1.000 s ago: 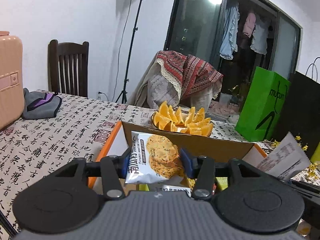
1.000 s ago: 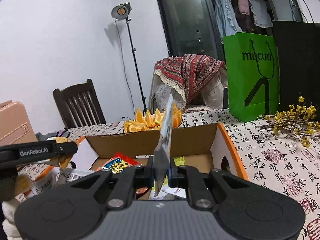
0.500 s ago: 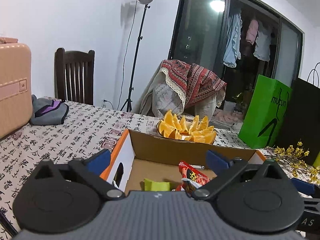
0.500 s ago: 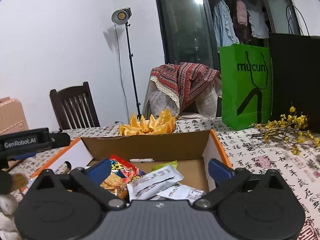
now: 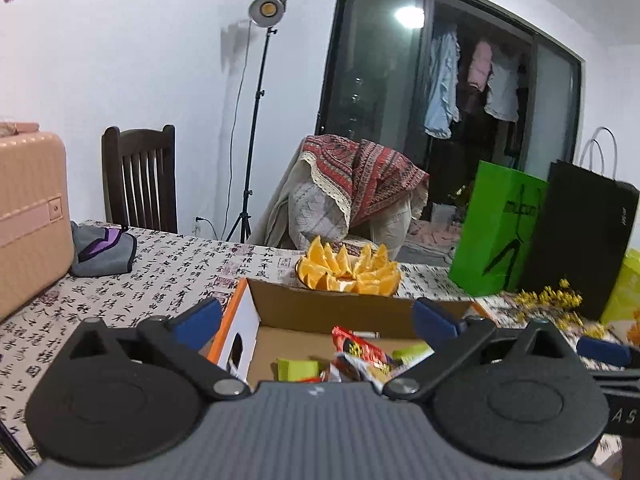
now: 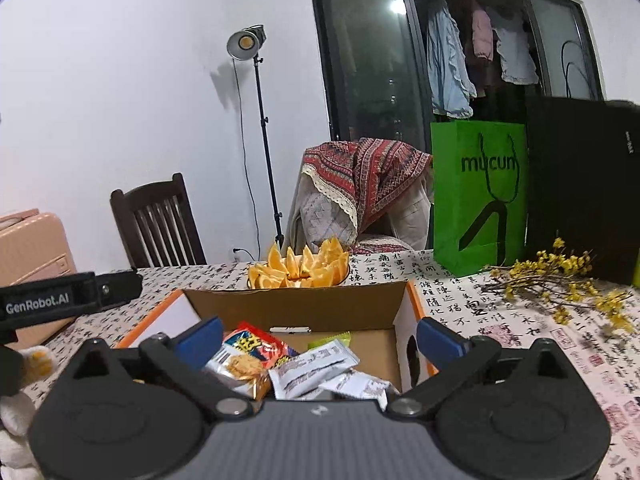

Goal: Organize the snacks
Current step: 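Withdraw both tools from the box toward the remaining packets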

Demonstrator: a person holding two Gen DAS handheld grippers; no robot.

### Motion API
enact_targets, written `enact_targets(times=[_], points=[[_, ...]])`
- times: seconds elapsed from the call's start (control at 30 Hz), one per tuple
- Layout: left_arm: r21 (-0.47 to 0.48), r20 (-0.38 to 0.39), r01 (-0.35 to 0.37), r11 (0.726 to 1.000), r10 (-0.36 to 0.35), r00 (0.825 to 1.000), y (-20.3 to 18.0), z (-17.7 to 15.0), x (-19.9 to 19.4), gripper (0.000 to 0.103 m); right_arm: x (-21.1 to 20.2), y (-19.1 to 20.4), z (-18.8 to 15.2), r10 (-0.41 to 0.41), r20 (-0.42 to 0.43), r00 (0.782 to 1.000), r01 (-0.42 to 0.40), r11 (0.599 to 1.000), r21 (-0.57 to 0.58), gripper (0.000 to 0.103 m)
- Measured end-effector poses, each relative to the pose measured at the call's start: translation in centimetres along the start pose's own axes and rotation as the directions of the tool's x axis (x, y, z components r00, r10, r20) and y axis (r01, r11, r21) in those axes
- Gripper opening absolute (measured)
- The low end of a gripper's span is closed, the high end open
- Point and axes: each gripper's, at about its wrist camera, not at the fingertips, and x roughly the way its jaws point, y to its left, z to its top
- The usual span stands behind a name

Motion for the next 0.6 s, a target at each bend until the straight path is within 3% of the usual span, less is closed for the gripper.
enact_targets(times=[0.27, 0.6], points=[[0.068, -0.025, 0.033, 0.997, -0.031, 0.999, 0.7, -2.2, -4.4, 0.103, -4.6, 0.6, -2.2, 0.019, -0.039, 0.999, -0.02, 0.999, -0.039, 0.103], [0.084, -0.069, 0.035, 0.996, -0.03, 0.997, 3.5, -6.8, -8.3, 0.103, -7.6, 1.2, -7.0, 0.022, -0.12, 0.993, -0.03, 0.997, -0.066, 0.103]])
